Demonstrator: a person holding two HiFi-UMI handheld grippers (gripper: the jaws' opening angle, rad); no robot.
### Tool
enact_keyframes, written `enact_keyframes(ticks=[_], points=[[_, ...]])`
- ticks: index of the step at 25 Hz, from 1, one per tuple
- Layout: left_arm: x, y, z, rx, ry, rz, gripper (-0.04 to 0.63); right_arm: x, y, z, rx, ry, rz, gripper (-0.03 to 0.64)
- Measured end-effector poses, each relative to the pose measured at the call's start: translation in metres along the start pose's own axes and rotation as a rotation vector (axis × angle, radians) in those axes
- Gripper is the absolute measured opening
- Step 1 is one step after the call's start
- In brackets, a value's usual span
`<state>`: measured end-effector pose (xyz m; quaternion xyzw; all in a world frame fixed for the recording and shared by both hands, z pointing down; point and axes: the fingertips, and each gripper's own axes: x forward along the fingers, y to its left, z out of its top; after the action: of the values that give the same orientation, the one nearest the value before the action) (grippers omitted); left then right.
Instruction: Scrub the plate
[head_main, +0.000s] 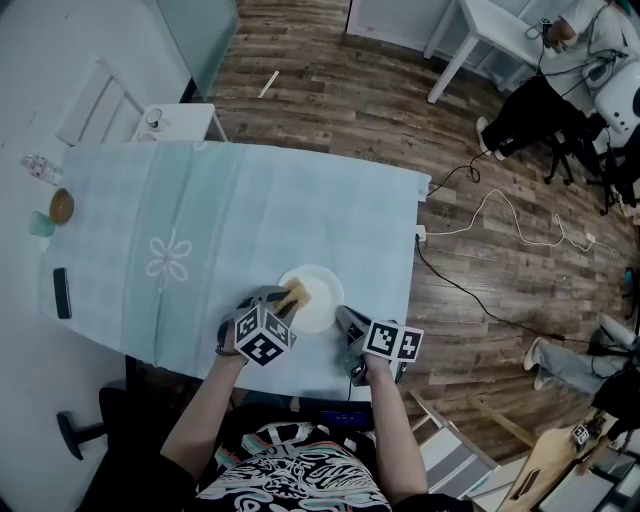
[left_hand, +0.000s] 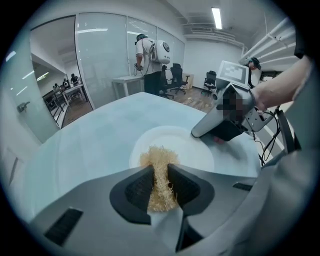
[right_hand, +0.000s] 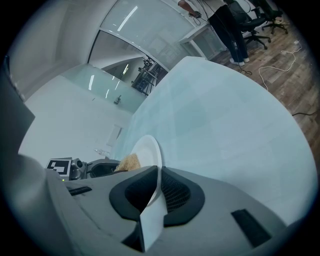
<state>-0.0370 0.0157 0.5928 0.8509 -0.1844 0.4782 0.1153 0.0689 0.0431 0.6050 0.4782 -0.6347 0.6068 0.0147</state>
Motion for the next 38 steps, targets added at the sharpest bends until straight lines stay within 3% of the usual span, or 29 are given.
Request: enact_keyframes(ticks=[6,10,15,19,24,32,35,37,38], points=[[0.0,0.001,0.0,-0.002,0.006,0.032,0.118,-0.001,-0.002,-0.001,-0.004,-0.001,-0.004,0.014],[-0.009,0.017,-0.002,-0.041,-0.01,0.109,0.12,-0.001,-0.003,0.0,-0.006,-0.002,-0.004,0.014],[-0.021,0.039,-0.012,-0.098,-0.037,0.15,0.118,-0.001,-0.006,0.003,0.035,0.014,0.011,0.015],[-0.032,0.05,-0.02,-0.143,-0.073,0.182,0.118,-0.01,-0.003,0.008,0.034,-0.053,0.029,0.014],[-0.039,0.058,-0.043,-0.243,-0.082,0.178,0.12,-0.024,-0.005,0.005,-0.126,-0.096,-0.099,0.018],[-0.05,0.062,-0.044,-0.283,-0.174,0.173,0.15,-0.05,-0.003,0.006,-0.303,-0.154,-0.253,0.066],[-0.059,0.07,-0.035,-0.293,-0.264,0.211,0.185,-0.069,0.012,0.02,-0.421,-0.279,-0.308,0.062],[-0.068,0.071,-0.025,-0.301,-0.336,0.221,0.204,-0.092,0.038,0.032,-0.544,-0.445,-0.314,-0.011],[-0.075,0.07,-0.019,-0.306,-0.374,0.218,0.204,-0.103,0.052,0.036,-0.608,-0.518,-0.313,-0.011]])
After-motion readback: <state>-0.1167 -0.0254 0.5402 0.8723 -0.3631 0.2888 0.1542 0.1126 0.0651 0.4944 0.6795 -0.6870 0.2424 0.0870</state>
